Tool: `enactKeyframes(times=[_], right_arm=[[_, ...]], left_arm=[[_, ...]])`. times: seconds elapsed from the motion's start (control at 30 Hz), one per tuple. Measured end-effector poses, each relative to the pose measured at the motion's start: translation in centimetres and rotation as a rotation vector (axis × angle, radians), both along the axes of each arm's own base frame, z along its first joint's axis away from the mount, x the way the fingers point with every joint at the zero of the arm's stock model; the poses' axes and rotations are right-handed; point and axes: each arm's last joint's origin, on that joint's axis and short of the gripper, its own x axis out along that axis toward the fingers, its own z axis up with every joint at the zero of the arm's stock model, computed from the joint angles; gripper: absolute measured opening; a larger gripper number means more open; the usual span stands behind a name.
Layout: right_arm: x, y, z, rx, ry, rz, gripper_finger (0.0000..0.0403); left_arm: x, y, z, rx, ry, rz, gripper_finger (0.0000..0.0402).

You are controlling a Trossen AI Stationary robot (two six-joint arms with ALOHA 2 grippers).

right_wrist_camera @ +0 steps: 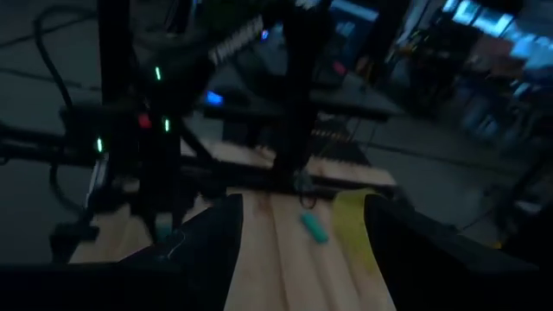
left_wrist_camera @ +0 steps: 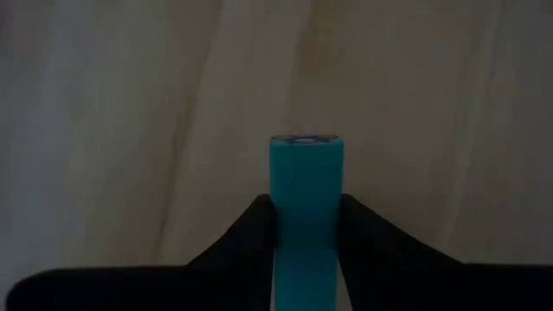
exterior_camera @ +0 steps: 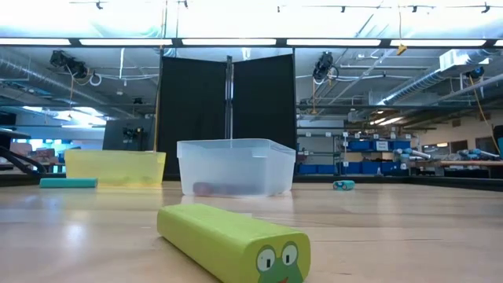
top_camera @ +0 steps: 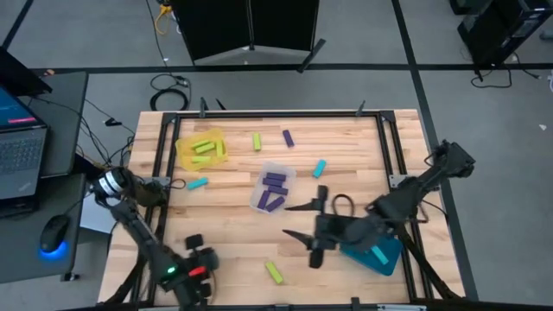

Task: Sort blocks
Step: Put the bottom blue block into the blue bin

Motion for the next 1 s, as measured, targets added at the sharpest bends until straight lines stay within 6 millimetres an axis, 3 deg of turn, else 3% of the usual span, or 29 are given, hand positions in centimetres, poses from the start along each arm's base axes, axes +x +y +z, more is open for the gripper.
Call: enactKeyframes(times=[0.2, 0.37, 0.53, 0.63, 1.0], right_arm=[[-4.2, 1.2, 2.7, -0.034, -0.071, -0.041, 0.0253], [-7.8, 1.5, 4.8, -0.016, -0.131, -0.050, 0.0252], [-10.2, 1.7, 6.1, 0.013, -0.169, -0.057, 0.0252], [-10.8, 2.1, 6.2, 0.011, -0.175, -0.070, 0.0253], [-11.5, 2.5, 6.4, -0.012, -0.186, -0.086, 0.0251]], left_arm=[[6.9, 2.8, 1.2, 0.067, -0.244, -0.121, 0.0101], [13.7, 6.7, 4.0, 0.078, -0.572, -0.199, 0.0101], [17.7, 10.8, 6.6, 0.040, -0.848, -0.232, 0.0101], [20.2, 12.5, 6.7, 0.026, -0.909, -0.239, 0.0101], [30.8, 12.8, 6.3, -0.080, -1.030, -0.392, 0.0101]])
